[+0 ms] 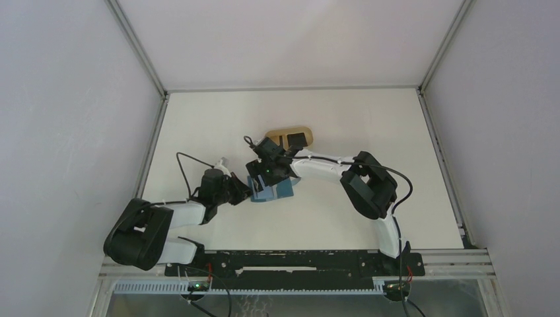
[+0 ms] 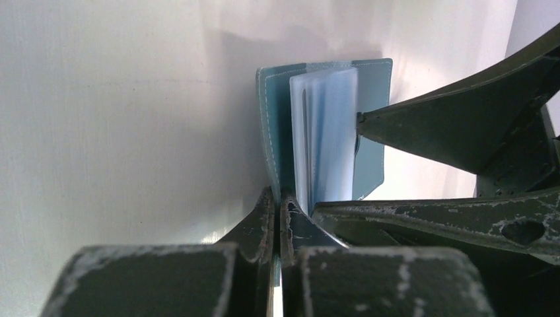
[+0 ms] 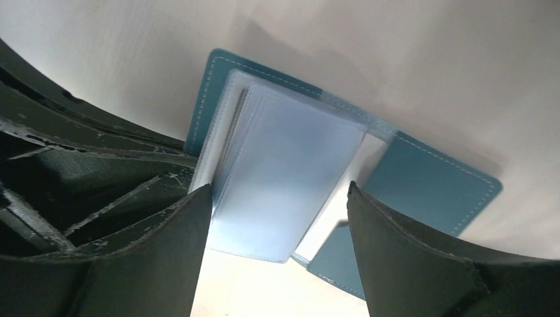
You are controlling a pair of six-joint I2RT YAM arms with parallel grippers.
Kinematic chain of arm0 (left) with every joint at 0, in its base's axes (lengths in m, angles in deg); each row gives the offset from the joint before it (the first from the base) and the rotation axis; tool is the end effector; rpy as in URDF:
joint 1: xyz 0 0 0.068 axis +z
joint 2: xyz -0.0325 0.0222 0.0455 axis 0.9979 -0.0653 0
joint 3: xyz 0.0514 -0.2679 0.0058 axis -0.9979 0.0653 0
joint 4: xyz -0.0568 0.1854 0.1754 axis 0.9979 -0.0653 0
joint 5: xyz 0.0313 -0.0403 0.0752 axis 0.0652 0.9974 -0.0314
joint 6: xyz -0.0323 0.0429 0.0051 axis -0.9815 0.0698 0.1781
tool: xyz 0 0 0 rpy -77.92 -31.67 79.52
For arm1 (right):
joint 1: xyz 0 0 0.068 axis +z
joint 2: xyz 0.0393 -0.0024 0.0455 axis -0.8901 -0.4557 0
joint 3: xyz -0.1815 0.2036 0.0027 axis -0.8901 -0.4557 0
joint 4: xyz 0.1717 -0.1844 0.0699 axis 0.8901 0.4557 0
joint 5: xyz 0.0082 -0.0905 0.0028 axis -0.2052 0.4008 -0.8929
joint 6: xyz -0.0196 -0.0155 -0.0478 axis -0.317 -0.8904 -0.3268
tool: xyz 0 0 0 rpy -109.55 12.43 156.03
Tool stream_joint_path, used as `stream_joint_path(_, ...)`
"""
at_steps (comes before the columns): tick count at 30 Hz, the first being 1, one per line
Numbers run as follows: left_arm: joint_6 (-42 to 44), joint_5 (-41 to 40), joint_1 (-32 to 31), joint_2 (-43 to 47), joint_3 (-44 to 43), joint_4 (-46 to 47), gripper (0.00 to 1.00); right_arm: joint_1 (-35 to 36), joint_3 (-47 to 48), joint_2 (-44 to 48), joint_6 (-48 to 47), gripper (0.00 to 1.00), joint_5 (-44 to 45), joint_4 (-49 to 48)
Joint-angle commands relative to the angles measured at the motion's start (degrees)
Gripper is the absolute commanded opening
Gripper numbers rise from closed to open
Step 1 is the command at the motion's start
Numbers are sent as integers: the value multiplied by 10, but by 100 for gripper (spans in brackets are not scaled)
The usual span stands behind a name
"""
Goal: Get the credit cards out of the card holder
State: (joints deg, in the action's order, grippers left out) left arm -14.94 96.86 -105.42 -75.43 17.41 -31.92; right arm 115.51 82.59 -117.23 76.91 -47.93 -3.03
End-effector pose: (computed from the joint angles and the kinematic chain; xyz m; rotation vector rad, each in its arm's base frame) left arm 0.1970 -0.0796 0.1164 -0.4335 2.3186 -0.9568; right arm 0.2648 0.3511 0.1734 -0.8017 2.5675 0.5318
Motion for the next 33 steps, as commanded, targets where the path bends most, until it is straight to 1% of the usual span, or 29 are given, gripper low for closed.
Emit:
stream_joint_path(1,13,4,-4,-8,-12,5,0,9,26,5,-39,82,70,29)
stream_joint_path(7,12,1,-4,-9,-12,6,0,10,14,16,-57,83,101,46)
stream_joint_path(13,11,-2,-3,-10,-10,6,0,4,-9,48,-63,83,100,42)
stream_joint_path(33,9,-9,-4,-2,-6,0,0,-30,-50,91,-84,83,156,56)
